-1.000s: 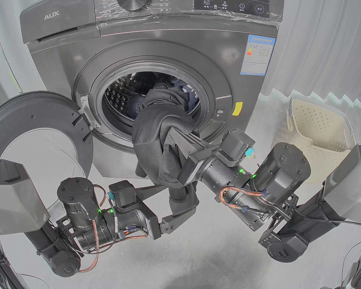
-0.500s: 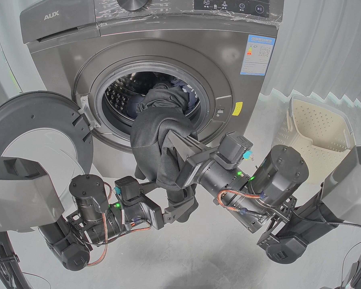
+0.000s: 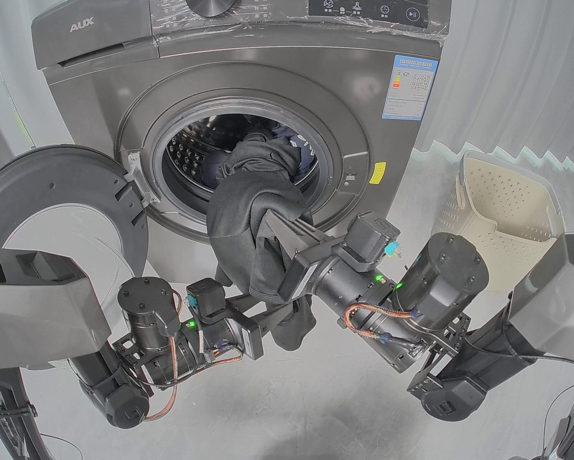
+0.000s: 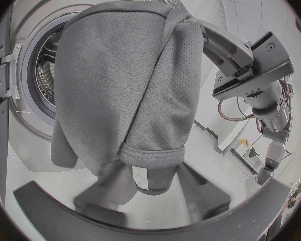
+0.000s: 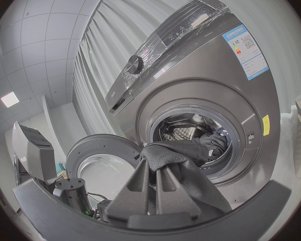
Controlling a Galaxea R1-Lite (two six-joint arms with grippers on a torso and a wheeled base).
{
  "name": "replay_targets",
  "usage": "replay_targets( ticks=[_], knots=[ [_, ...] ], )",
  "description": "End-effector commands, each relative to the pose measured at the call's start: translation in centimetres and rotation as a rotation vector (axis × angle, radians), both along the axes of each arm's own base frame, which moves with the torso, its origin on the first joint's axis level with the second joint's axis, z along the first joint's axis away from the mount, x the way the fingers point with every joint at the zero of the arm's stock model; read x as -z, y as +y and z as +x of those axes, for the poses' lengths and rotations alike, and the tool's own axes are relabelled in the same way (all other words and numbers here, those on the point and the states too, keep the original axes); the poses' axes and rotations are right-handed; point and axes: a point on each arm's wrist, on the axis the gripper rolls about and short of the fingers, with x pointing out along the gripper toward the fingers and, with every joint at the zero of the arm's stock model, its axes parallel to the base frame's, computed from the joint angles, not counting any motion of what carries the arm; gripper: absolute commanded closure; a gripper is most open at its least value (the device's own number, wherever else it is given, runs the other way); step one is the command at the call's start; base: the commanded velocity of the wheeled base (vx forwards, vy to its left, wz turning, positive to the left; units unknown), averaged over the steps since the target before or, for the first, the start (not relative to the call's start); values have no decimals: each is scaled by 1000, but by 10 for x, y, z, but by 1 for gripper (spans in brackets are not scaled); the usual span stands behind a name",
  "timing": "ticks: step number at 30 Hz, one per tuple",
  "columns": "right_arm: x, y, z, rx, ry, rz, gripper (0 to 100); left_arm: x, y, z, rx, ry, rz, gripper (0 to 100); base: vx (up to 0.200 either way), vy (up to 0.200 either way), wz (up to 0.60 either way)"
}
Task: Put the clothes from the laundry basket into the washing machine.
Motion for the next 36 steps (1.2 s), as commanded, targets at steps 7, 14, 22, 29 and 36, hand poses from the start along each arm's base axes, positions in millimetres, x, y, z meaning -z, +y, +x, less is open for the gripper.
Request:
replay_targets(
  ticks=[7, 14, 22, 29, 36],
  knots=[
    [4, -1, 2, 4, 8, -12, 100, -7, -1, -5, 12, -27, -3, 100, 0, 0, 0],
    [13, -4, 8, 23, 27, -34, 100, -36, 7, -29, 60, -96, -30, 100, 0, 0, 0],
    [18, -5, 4, 13, 44, -47, 0, -44, 13, -30, 84, -117, -48, 100, 0, 0, 0],
    [21, -6, 0, 7, 54, -59, 0, -52, 20, -18, 36, -145, -73, 100, 0, 0, 0],
    [24, -20, 4, 41, 74, -78, 0, -67, 32, 4, -46, -206, -110, 100, 0, 0, 0]
  ],
)
